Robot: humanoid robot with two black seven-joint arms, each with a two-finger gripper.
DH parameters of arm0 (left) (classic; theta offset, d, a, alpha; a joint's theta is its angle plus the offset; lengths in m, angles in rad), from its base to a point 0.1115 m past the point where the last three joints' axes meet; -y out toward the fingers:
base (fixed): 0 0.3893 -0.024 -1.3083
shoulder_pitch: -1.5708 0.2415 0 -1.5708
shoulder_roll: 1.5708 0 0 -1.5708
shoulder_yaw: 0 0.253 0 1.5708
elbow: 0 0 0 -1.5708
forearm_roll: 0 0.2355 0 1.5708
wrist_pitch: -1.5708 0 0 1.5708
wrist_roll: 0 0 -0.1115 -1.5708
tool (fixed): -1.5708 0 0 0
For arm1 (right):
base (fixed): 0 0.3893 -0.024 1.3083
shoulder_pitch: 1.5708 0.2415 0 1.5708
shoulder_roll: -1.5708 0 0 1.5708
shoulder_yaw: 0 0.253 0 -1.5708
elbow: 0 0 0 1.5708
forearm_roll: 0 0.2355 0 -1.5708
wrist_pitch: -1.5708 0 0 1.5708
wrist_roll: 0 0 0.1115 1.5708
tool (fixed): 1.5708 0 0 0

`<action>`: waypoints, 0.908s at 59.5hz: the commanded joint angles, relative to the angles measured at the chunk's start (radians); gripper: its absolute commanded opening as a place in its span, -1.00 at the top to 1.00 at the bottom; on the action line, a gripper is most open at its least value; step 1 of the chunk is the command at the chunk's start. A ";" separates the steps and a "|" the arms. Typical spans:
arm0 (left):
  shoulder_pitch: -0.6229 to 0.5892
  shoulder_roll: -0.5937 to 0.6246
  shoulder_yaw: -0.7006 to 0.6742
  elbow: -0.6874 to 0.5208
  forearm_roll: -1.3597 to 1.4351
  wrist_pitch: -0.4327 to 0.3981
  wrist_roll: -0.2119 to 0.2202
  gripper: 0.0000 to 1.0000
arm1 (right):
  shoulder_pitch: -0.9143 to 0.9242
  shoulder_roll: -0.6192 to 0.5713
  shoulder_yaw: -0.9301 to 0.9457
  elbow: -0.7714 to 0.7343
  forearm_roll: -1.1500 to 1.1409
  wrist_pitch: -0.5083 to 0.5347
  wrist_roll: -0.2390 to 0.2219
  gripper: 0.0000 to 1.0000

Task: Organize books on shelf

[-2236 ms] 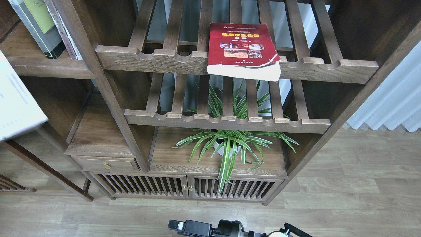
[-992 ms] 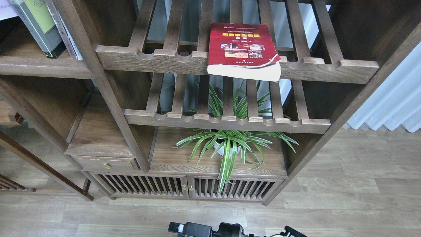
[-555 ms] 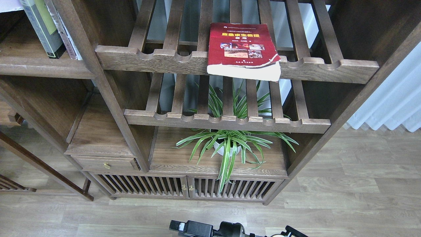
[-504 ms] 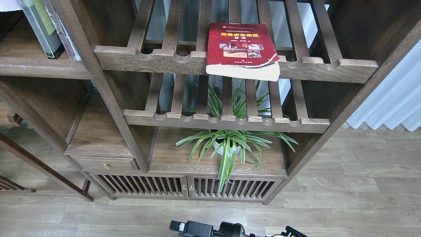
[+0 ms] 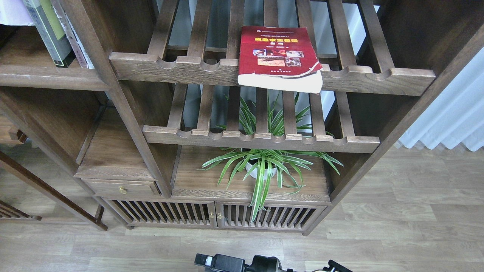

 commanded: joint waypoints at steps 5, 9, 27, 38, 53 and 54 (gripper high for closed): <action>0.027 0.005 -0.015 -0.009 -0.043 0.000 -0.006 0.15 | -0.002 0.000 0.007 0.002 0.003 0.000 0.000 -0.97; 0.048 0.019 -0.018 -0.016 -0.077 0.000 -0.006 0.14 | -0.002 0.000 0.005 0.005 0.005 0.000 0.000 -0.97; 0.248 0.100 -0.130 -0.150 -0.203 0.000 -0.008 0.13 | -0.002 0.000 0.073 0.065 0.009 0.000 0.122 -0.98; 0.435 0.100 -0.286 -0.260 -0.218 0.000 -0.008 0.04 | -0.002 0.000 0.125 0.103 0.009 0.000 0.186 -0.98; 0.688 0.085 -0.372 -0.406 -0.318 0.000 -0.008 -0.06 | -0.002 0.000 0.177 0.218 0.009 0.000 0.259 -0.97; 0.697 0.082 -0.374 -0.412 -0.321 0.000 -0.008 -0.07 | -0.001 0.000 0.180 0.219 0.009 0.000 0.259 -0.97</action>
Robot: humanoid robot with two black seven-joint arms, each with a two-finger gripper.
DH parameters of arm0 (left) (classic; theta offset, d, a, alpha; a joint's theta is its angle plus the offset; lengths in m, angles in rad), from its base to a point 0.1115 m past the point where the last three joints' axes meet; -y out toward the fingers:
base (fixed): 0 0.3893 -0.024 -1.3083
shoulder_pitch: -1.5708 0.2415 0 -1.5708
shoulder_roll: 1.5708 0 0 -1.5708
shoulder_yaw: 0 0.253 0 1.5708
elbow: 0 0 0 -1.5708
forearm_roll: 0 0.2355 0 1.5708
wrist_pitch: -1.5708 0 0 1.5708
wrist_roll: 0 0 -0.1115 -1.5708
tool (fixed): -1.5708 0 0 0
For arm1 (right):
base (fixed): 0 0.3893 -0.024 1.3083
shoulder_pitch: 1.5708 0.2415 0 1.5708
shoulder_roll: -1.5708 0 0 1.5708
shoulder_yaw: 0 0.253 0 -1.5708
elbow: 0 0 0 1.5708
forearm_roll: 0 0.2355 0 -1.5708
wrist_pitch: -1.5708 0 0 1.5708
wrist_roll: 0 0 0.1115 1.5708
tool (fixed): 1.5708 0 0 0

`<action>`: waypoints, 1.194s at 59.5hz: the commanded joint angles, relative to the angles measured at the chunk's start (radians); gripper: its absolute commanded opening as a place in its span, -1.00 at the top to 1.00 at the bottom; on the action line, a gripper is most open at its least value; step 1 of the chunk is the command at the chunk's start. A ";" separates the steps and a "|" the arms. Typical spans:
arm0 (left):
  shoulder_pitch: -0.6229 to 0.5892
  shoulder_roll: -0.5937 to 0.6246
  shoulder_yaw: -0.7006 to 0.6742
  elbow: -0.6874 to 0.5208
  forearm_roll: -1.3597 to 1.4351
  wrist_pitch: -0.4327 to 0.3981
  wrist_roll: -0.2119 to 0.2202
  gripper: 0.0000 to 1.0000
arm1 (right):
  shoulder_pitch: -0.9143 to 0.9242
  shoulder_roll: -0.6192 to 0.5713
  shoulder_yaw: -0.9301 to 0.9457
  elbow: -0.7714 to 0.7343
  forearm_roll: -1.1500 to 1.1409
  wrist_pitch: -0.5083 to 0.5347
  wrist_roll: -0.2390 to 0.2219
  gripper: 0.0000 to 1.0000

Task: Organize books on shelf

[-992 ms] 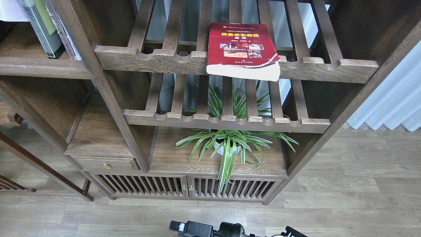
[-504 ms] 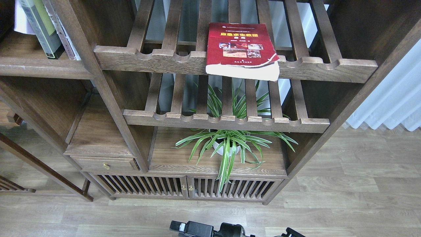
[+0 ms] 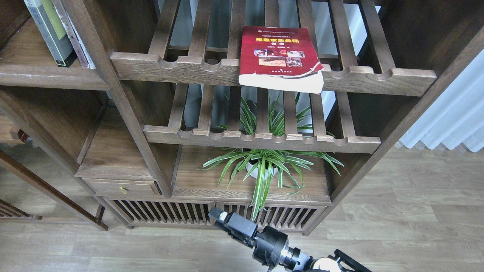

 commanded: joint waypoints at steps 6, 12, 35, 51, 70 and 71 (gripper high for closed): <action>0.231 -0.056 -0.046 -0.135 -0.056 0.000 0.000 -0.13 | 0.001 0.000 0.066 0.071 0.001 0.000 0.019 -0.97; 0.306 -0.092 -0.064 -0.179 -0.056 0.000 0.000 -0.21 | 0.001 0.000 0.079 0.111 0.001 0.000 0.030 -0.97; 0.478 -0.250 -0.066 -0.196 -0.056 0.000 0.003 -0.42 | 0.024 0.000 0.126 0.232 -0.017 0.000 0.033 -0.92; 0.527 -0.299 -0.055 -0.190 -0.056 0.000 0.002 -0.50 | 0.132 0.000 0.209 0.260 -0.031 0.000 0.033 -0.90; 0.550 -0.323 -0.057 -0.189 -0.058 0.000 0.002 -0.54 | 0.236 0.000 0.369 0.248 -0.031 0.000 0.035 -0.92; 0.550 -0.323 -0.058 -0.189 -0.058 0.000 0.002 -0.54 | 0.233 0.000 0.372 0.246 -0.031 0.000 0.035 -0.92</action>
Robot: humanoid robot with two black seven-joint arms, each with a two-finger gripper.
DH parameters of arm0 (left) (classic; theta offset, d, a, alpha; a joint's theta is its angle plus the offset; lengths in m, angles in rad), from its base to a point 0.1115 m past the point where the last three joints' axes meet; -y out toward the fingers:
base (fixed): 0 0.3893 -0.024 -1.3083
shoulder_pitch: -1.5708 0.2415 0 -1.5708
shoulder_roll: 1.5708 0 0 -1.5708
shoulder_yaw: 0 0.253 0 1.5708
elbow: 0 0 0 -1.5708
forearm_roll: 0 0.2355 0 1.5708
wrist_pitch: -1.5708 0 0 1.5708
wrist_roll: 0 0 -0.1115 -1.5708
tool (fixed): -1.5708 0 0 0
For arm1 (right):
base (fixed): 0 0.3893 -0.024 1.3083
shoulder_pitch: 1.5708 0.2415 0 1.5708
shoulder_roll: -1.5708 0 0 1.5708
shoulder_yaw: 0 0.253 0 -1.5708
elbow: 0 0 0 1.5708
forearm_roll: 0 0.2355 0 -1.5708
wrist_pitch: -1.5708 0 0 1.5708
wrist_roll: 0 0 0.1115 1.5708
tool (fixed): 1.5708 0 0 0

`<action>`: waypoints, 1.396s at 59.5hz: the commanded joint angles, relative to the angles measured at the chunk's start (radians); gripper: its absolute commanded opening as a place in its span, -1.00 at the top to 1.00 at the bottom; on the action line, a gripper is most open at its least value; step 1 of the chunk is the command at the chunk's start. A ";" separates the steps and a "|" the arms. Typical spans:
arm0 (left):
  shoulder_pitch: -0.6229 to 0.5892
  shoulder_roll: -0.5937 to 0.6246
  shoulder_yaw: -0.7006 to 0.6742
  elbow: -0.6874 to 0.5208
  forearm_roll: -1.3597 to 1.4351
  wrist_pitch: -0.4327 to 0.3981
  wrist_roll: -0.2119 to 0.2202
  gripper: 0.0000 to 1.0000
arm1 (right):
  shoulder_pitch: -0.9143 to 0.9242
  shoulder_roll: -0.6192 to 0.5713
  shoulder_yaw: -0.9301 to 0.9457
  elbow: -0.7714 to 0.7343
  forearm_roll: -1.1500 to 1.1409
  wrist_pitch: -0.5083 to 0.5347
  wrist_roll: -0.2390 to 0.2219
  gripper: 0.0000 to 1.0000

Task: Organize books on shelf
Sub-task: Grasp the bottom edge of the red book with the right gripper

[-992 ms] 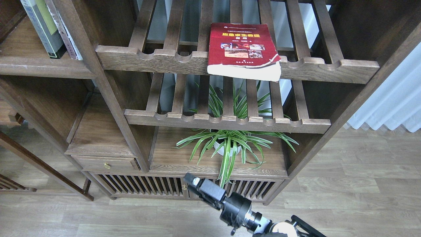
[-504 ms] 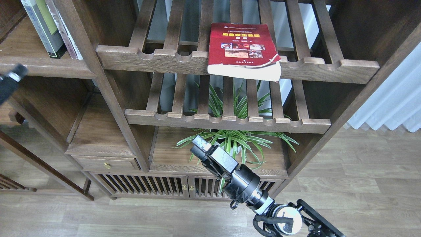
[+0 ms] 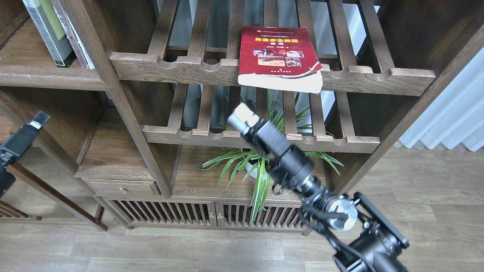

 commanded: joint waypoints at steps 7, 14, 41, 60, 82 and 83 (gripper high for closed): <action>0.001 -0.001 -0.010 0.000 -0.002 0.000 -0.001 -0.55 | -0.002 0.000 0.044 -0.011 0.000 0.000 0.000 -0.92; 0.001 -0.001 -0.012 0.000 -0.003 0.000 -0.001 -0.55 | -0.001 0.000 0.055 -0.011 -0.001 0.000 0.000 -0.91; 0.001 -0.001 -0.015 0.000 -0.002 0.000 -0.001 -0.55 | -0.005 0.000 0.075 -0.024 0.002 0.000 0.006 -0.82; 0.006 -0.001 -0.017 0.005 -0.002 0.000 -0.001 -0.55 | -0.005 0.000 0.090 -0.022 0.002 0.000 0.040 -0.76; 0.007 -0.001 -0.017 0.005 -0.002 0.000 0.000 -0.55 | -0.042 0.000 0.092 -0.022 0.002 -0.004 0.040 -0.63; 0.007 -0.001 -0.017 0.005 -0.002 0.000 0.000 -0.55 | -0.042 0.000 0.092 -0.022 0.002 -0.004 0.040 -0.63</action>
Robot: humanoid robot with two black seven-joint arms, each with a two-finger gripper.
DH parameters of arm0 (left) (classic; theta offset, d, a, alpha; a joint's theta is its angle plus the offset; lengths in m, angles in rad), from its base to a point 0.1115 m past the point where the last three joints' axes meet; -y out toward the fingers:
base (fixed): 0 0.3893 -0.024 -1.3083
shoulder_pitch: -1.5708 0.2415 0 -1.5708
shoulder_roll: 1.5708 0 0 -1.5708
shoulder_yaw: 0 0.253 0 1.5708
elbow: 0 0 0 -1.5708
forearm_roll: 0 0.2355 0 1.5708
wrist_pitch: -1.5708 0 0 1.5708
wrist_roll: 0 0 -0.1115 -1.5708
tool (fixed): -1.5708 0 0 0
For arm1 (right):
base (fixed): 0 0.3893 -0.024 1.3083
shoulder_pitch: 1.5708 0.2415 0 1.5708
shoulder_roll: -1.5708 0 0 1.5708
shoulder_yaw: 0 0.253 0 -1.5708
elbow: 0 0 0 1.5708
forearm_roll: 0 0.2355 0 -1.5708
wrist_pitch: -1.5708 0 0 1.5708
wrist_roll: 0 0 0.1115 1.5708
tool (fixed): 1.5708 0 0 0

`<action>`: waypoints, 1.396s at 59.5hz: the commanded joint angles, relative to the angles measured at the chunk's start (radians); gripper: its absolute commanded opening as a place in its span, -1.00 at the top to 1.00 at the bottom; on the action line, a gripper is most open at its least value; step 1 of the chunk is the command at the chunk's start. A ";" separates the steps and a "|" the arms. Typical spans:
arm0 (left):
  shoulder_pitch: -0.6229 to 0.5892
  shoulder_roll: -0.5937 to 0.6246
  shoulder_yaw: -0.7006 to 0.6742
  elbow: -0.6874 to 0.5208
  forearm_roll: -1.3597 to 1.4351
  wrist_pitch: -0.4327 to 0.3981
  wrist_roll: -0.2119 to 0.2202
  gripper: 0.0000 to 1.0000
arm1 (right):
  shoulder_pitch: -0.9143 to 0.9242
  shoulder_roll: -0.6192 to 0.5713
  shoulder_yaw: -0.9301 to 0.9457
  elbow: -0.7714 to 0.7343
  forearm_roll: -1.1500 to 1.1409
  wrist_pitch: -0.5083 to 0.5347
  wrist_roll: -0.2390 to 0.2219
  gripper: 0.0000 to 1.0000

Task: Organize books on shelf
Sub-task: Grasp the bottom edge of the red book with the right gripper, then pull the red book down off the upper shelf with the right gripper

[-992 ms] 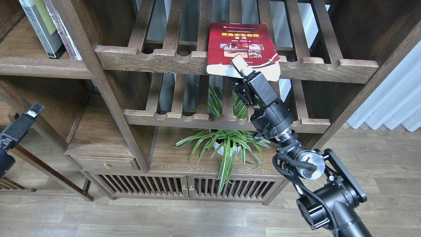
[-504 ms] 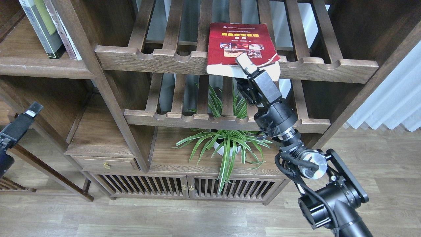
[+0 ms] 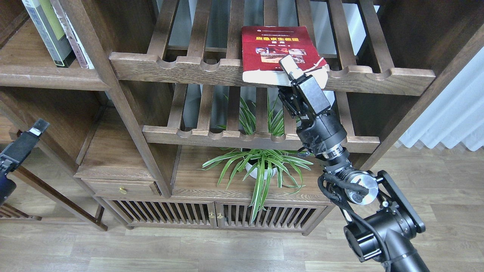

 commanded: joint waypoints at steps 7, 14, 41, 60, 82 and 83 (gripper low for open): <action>0.000 0.000 -0.002 0.000 0.000 0.000 -0.001 -0.55 | -0.007 0.000 -0.001 0.000 0.000 -0.010 0.000 -0.47; 0.002 0.002 -0.002 0.002 0.000 0.000 -0.001 -0.56 | -0.007 0.000 -0.003 0.000 0.000 -0.019 0.000 -0.40; 0.008 0.002 -0.006 0.002 -0.002 0.000 -0.001 -0.58 | -0.042 -0.025 0.000 0.007 0.001 0.000 0.011 0.79; 0.049 0.000 0.063 0.012 -0.153 0.000 -0.009 -0.60 | -0.126 -0.018 -0.023 0.015 0.000 0.000 0.000 0.93; 0.077 -0.008 0.262 0.009 -0.252 0.000 -0.038 -0.57 | -0.324 -0.023 -0.093 0.023 -0.031 0.000 -0.003 0.93; 0.077 -0.008 0.265 0.009 -0.253 0.000 -0.039 -0.57 | -0.329 -0.023 -0.095 0.023 -0.031 0.000 -0.005 0.93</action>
